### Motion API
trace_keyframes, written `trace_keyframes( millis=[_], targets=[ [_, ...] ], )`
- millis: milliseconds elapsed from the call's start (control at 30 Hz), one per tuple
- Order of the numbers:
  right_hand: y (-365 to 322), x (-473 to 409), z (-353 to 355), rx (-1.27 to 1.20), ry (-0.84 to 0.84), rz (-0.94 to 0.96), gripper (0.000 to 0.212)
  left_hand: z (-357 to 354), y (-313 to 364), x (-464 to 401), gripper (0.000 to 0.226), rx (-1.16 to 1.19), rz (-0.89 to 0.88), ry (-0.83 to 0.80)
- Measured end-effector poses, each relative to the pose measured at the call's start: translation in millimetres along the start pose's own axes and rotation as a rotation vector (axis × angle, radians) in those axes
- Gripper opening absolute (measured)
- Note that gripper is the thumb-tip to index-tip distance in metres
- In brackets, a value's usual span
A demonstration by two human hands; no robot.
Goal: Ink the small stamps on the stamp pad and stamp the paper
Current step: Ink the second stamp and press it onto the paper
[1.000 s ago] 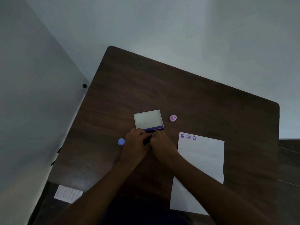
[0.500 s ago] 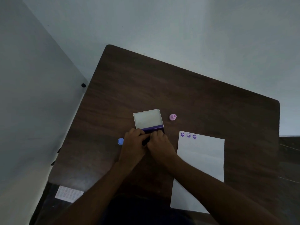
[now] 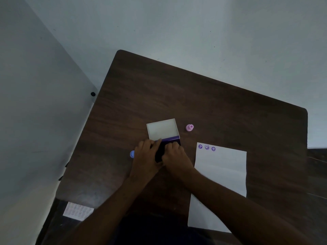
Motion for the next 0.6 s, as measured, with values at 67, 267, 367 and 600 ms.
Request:
trace_keyframes(
  millis=[67,267,367,600],
  targets=[
    [0.8,-1.0,0.2,0.002,0.017,0.005,0.045,0.5,0.3,0.1,0.079,-0.003,0.005,0.005],
    [1.9,-2.7,-1.6,0.002,-0.004,0.0,0.047,4.0,0.9,-0.3,0.08,-0.009,-0.011,0.028],
    [2.6,-3.2,-1.6,-0.008,-0.015,-0.003,0.048,2.7,0.5,-2.0,0.079,-0.009,-0.001,0.007],
    [2.6,-2.5,-3.6,-0.005,0.011,0.004,0.046,3.7,0.1,-0.6,0.078,-0.032,-0.005,0.016]
  ],
)
Point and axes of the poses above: each hand's wrist, its own x-axis away from the middle knuckle, its own z-axis out of the back of the hand, y = z × x, the point moved 6 cm from there along -x, towards the middle knuckle, and after that the axes turned 8 degrees about -z, right-handed, at the moved point
